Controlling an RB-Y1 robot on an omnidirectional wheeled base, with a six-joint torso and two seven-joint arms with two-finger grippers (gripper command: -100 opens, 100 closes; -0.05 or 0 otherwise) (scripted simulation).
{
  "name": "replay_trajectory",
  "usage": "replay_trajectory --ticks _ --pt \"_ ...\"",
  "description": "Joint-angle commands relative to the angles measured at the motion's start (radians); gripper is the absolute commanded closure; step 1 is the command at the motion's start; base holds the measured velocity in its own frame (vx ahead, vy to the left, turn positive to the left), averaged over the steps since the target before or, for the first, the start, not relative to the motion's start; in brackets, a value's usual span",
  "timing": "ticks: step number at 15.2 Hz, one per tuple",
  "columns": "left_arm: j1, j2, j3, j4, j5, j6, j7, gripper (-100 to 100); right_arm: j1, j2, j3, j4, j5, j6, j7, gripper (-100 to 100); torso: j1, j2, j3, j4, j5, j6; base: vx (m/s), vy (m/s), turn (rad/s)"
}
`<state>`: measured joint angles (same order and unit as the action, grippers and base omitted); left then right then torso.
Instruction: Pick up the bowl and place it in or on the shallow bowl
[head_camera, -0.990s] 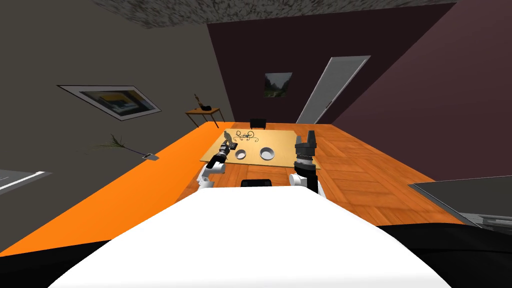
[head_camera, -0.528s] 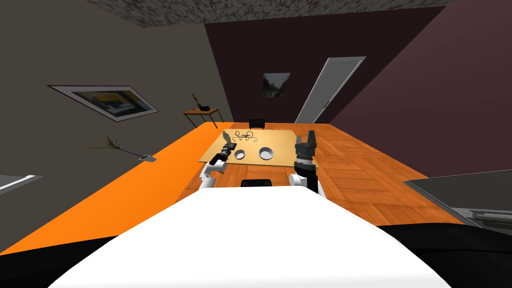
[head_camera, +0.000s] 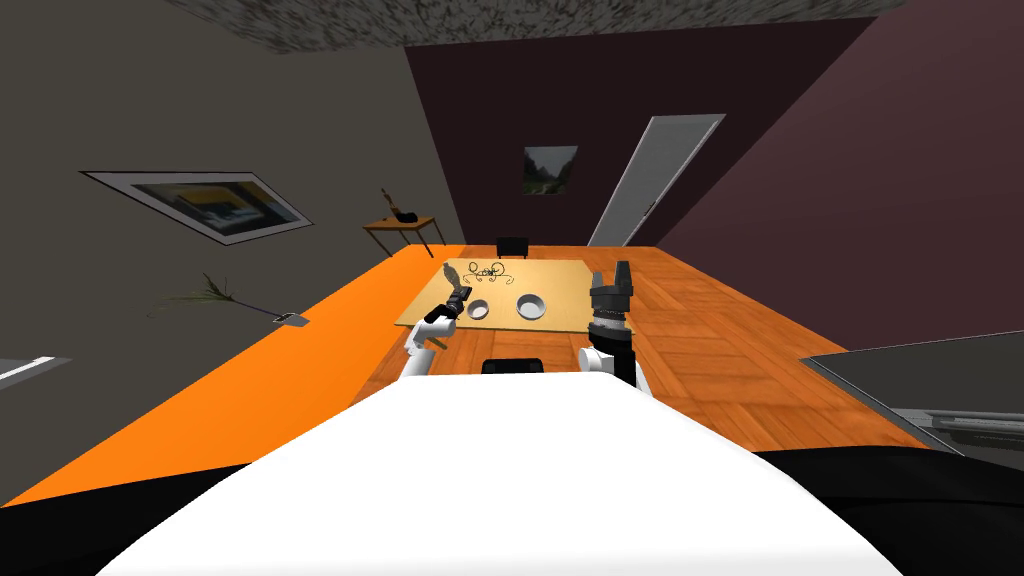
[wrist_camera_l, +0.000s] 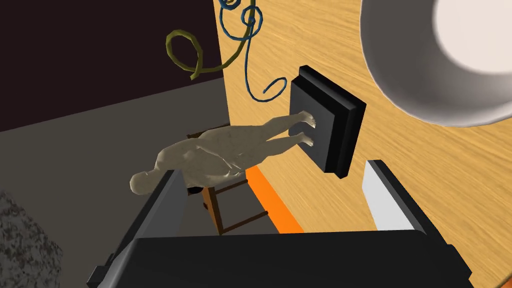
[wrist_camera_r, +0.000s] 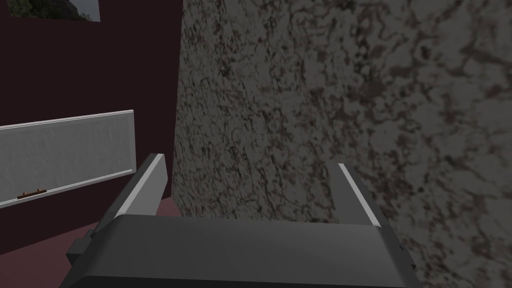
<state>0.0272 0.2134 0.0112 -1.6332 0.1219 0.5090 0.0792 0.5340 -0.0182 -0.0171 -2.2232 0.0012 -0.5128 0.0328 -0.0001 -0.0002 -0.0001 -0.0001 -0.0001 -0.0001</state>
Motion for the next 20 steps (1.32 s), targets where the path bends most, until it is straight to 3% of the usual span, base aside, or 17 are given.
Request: replay_trajectory --ticks 1,3,4,6,7,9,10,12,13,15,16,18,19,20 --pt "-0.032 0.001 0.004 0.042 -0.004 0.05 0.014 -100 0.0 0.0 0.0 0.0 0.0 0.0 0.0 0 0.0 0.0 0.0 0.0 0.0 0.0 0.005 -0.003 -0.023" --pt "-0.032 0.001 0.004 0.042 -0.004 0.077 0.014 -100 0.0 0.0 0.0 0.0 0.0 0.0 0.0 0 0.0 0.0 0.0 0.0 0.0 0.0 0.006 -0.002 -0.024" --pt "-0.061 -0.003 0.007 0.078 -0.011 0.108 0.026 -100 0.0 0.0 0.0 0.0 0.0 0.0 0.0 0 0.0 0.0 0.0 0.0 0.0 0.0 0.007 -0.001 -0.026" --pt "-0.061 -0.003 0.007 0.078 -0.011 0.137 0.026 -100 0.0 0.0 0.0 0.0 0.0 0.0 0.0 0 0.0 0.0 0.0 0.0 0.0 0.0 0.008 0.0 -0.017" --pt "-0.089 -0.007 0.012 0.114 -0.019 0.175 0.038 -100 0.0 0.0 0.0 0.0 0.0 0.0 0.0 0 0.0 0.0 0.0 0.0 0.0 0.0 0.01 0.001 -0.018" --pt "-0.089 -0.007 0.012 0.114 -0.019 0.197 0.038 -100 0.0 0.0 0.0 0.0 0.0 0.0 0.0 0 0.0 -0.001 0.0 0.0 0.0 0.0 0.012 0.004 -0.018" --pt "-0.117 -0.012 0.016 0.149 -0.027 0.23 0.049 -100 0.0 0.0 0.0 0.0 0.0 0.0 0.0 0 0.0 0.0 0.0 0.0 0.0 0.0 0.013 0.005 -0.015" --pt "-0.117 -0.012 0.016 0.149 -0.027 0.255 0.049 -100 0.0 0.0 0.0 0.0 0.0 0.0 0.0 0 0.001 -0.001 0.0 0.0 0.0 0.0 0.015 0.005 -0.016" --pt "-0.143 -0.018 0.021 0.184 -0.036 0.287 0.061 -100 0.0 0.0 0.0 0.0 0.0 0.0 0.0 0 0.001 -0.001 0.0 0.0 0.0 0.0 0.016 0.008 -0.012" --pt "-0.143 -0.018 0.021 0.184 -0.036 0.311 0.061 -100 0.0 0.0 0.0 0.0 0.0 0.0 0.0 0 0.001 -0.001 -0.001 0.0 0.0 0.0 0.015 0.008 -0.011" --pt "-0.169 -0.024 0.026 0.218 -0.046 0.345 0.073 -100 0.0 0.0 0.0 0.0 0.0 0.0 0.0 0 0.001 -0.001 0.0 0.0 0.0 0.0 0.014 0.011 -0.009" --pt "-0.169 -0.024 0.026 0.218 -0.046 0.365 0.073 -100 0.0 0.0 0.0 0.0 0.0 0.0 0.0 0 0.001 -0.001 -0.001 0.0 0.0 0.0 0.016 0.012 -0.012" --pt "-0.193 -0.032 0.032 0.25 -0.056 0.402 0.084 -100 0.0 0.0 0.0 0.0 0.0 0.0 0.0 0 0.001 -0.001 0.0 0.0 0.0 0.0 0.02 0.012 -0.004" --pt "-0.193 -0.032 0.032 0.25 -0.056 0.417 0.084 -100 0.0 0.0 0.0 0.0 0.0 0.0 0.0 0 0.001 -0.001 -0.001 0.0 0.0 0.0 0.023 0.012 -0.01"
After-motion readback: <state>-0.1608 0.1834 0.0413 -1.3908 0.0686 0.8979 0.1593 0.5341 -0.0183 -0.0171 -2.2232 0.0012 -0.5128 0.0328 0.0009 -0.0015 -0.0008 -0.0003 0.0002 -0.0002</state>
